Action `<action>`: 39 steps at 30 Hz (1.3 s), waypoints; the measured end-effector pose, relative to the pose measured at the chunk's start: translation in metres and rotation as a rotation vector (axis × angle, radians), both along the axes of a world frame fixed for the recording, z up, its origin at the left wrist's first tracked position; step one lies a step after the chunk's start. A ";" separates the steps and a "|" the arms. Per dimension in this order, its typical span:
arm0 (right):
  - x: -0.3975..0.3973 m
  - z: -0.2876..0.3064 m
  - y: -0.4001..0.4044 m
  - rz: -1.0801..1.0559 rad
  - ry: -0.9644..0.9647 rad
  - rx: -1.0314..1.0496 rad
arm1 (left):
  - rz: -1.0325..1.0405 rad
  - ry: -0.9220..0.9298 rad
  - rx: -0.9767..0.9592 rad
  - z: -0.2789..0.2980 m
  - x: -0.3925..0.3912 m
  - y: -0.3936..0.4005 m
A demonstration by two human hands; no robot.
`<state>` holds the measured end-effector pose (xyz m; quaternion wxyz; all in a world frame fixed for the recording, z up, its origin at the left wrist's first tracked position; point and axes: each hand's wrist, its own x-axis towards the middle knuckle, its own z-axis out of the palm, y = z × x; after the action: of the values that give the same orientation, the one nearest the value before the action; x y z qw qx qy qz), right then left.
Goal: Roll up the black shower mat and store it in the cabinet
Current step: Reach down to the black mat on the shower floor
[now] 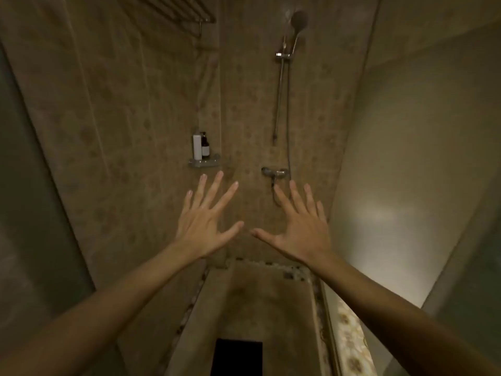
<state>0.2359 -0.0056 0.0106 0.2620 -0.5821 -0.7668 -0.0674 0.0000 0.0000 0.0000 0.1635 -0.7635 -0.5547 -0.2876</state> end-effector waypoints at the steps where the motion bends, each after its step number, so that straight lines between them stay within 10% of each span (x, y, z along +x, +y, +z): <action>1: -0.001 -0.007 0.007 0.006 -0.005 -0.023 | 0.000 0.008 -0.037 -0.007 0.002 0.007; 25: 0.008 -0.278 0.211 -0.016 -0.094 -0.625 | -0.134 -0.055 -0.492 -0.264 -0.027 0.192; 39: 0.080 -0.351 0.373 0.128 -0.172 -0.924 | 0.284 -0.265 -0.836 -0.339 0.002 0.319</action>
<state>0.3162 0.3675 -0.3400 -0.0851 -0.5816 -0.7697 0.2492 0.0022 0.3188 -0.3388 -0.1932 -0.6367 -0.7385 -0.1091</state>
